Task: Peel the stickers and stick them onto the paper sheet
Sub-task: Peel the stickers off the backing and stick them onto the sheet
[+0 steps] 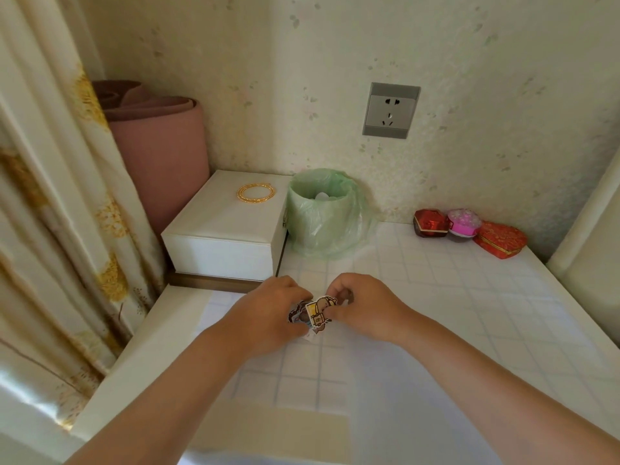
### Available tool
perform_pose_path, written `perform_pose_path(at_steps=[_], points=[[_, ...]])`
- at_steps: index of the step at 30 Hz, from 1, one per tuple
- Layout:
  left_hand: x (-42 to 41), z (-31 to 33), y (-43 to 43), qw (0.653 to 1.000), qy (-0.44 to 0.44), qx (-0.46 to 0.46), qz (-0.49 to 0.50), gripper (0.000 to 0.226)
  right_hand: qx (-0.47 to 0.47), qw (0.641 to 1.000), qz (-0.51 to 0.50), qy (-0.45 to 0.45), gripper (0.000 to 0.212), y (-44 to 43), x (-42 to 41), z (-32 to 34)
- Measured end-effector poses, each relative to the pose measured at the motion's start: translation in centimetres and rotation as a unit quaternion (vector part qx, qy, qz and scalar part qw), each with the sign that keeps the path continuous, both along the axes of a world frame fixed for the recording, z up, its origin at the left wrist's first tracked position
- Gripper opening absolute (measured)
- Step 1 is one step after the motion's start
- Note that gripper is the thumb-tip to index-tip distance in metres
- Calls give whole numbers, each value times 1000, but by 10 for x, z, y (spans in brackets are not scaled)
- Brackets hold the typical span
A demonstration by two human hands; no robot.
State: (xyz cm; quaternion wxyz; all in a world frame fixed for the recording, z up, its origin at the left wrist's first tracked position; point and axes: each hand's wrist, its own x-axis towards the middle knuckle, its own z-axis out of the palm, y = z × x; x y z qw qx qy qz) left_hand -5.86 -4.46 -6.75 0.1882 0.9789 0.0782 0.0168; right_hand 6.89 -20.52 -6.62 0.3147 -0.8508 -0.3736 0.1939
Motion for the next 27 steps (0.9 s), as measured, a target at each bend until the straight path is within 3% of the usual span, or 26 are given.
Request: perform_pose_path(at_steps=[4, 8, 12, 15, 17, 20, 23, 27], points=[[2, 6, -7, 997, -45, -61, -1, 26, 40, 996, -7, 85, 17, 0, 2, 11], [10, 16, -16, 980, -90, -164, 70, 10, 93, 984, -37, 149, 10, -6, 2, 22], [20, 26, -21, 930, -151, -299, 148, 11, 132, 965, -96, 203, 13, -12, 3, 31], [25, 32, -25, 902, -143, -366, 177, 8, 151, 954, -108, 233, 9, -16, 3, 32], [26, 31, -23, 922, -102, -331, 170, 3, 144, 958, -125, 213, 5, -16, 4, 31], [20, 24, -15, 974, -15, -163, 154, 9, 92, 971, -151, 162, 4, -14, 6, 23], [15, 14, -12, 985, 50, -50, 155, 35, 38, 974, -144, 168, 6, -14, 9, 16], [13, 7, -10, 983, 60, -59, 164, 42, 14, 980, -121, 158, 12, -11, 8, 14]])
